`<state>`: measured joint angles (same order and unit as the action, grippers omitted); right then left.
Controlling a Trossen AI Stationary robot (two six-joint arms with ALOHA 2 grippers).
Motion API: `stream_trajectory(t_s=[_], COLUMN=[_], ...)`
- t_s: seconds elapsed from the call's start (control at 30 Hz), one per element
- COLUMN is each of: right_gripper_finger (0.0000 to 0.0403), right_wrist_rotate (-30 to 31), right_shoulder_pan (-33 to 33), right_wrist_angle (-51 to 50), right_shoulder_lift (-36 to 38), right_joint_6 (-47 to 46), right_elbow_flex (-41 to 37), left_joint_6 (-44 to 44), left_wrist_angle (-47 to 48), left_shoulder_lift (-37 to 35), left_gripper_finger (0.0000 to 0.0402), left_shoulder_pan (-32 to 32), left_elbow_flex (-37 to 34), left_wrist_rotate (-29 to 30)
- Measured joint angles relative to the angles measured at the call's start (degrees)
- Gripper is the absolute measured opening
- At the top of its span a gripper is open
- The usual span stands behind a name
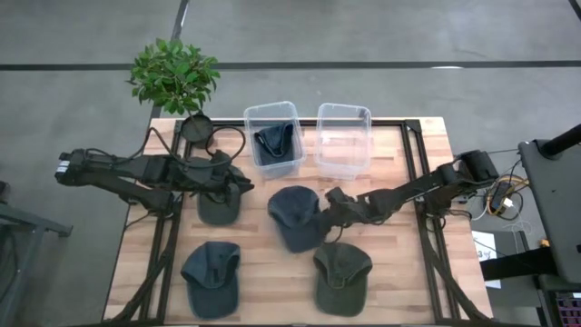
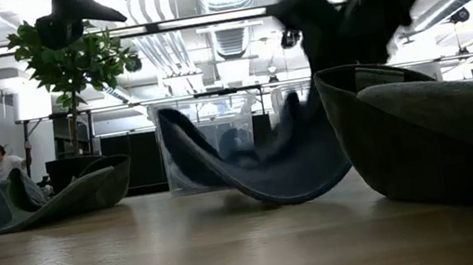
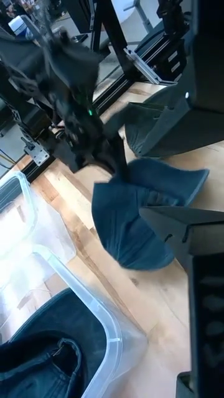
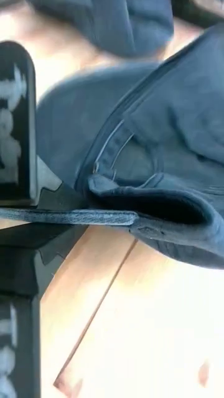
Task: Pick & Place hat
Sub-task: Put the top blue cap into the left transparent bin
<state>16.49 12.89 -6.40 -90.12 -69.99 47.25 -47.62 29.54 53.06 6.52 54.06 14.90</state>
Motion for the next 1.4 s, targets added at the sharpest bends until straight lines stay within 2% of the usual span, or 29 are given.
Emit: stream_trajectory(t_s=[0.13,0.27,0.33,0.47,0.63,0.83,0.93,1.1,1.4], right_gripper_finger=[0.0013,0.0013,0.0013,0.0012,0.0012,0.0012,0.0012,0.0012,0.0012], right_wrist_rotate=[0.73,6.25,11.61,26.51,41.45,54.41,57.1,57.21,57.19], right_shoulder_pan=[1.18,3.35,4.75,7.68,9.32,9.35,9.37,8.64,7.9], right_wrist_angle=[-5.42,-16.44,-22.92,-32.67,-33.81,-33.71,-33.74,-33.37,-28.74], right_shoulder_lift=[5.24,10.5,12.25,13.88,13.19,10.66,9.98,8.94,8.1], right_joint_6=[3.98,7.35,9.35,13.87,26.03,40.1,42.44,38.33,35.46], right_elbow_flex=[4.21,11.51,15.94,24.9,32.08,33.96,33.08,31.71,30.26], left_joint_6=[0.43,1.38,1.69,3.25,5.73,5.95,5.93,6.06,10.35], left_wrist_angle=[-0.02,-0.19,-0.68,-3.0,-6.95,-8.21,-8.15,-11.49,-40.71], left_shoulder_lift=[0.0,0.01,0.04,0.09,0.09,0.09,0.09,0.42,4.49], left_gripper_finger=[0.0131,0.0131,0.0131,0.0131,0.0131,0.0131,0.0131,0.0131,0.0131], left_shoulder_pan=[0.01,0.01,-0.01,0.01,0.01,0.01,0.01,0.03,-0.04], left_elbow_flex=[0.0,0.0,0.0,0.0,0.0,-0.06,-0.7,-2.32,-12.22], left_wrist_rotate=[0.02,0.0,0.0,0.0,0.0,0.0,0.1,3.24,4.2])
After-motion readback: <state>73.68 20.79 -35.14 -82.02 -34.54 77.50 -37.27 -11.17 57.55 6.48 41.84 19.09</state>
